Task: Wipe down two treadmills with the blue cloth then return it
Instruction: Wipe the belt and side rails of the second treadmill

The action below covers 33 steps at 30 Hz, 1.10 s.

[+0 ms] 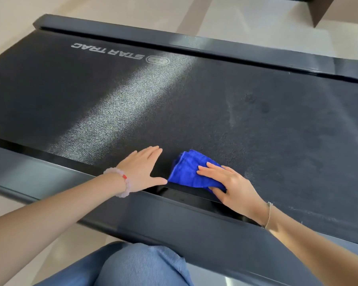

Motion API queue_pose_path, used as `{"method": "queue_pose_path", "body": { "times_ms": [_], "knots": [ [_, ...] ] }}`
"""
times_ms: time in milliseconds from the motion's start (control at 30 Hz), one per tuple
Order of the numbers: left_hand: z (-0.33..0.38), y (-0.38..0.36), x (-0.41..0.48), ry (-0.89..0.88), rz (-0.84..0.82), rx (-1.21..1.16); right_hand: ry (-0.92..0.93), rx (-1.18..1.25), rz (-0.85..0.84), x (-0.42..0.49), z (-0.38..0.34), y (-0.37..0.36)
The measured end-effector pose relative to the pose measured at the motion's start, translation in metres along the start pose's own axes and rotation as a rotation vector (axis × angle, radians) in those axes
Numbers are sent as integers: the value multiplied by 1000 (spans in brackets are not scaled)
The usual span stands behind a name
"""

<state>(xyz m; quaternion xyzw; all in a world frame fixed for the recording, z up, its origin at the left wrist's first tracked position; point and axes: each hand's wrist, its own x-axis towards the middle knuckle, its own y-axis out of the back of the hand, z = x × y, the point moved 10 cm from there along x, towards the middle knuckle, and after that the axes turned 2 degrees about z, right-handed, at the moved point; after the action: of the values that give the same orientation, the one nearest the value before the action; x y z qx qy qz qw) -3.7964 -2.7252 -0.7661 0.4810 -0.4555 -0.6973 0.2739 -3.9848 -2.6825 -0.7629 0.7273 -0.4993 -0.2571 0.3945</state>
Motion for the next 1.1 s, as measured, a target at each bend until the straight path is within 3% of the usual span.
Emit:
{"method": "queue_pose_path", "body": {
  "times_ms": [367,700,1100],
  "knots": [
    [29,-1,19,-90,38,59,29,-35,28,4,17,15],
    [32,-2,45,-103,61,92,-129,13,84,91,79,48],
    [55,19,105,-178,246,99,-258,-69,167,189,145,85]
  ]
}}
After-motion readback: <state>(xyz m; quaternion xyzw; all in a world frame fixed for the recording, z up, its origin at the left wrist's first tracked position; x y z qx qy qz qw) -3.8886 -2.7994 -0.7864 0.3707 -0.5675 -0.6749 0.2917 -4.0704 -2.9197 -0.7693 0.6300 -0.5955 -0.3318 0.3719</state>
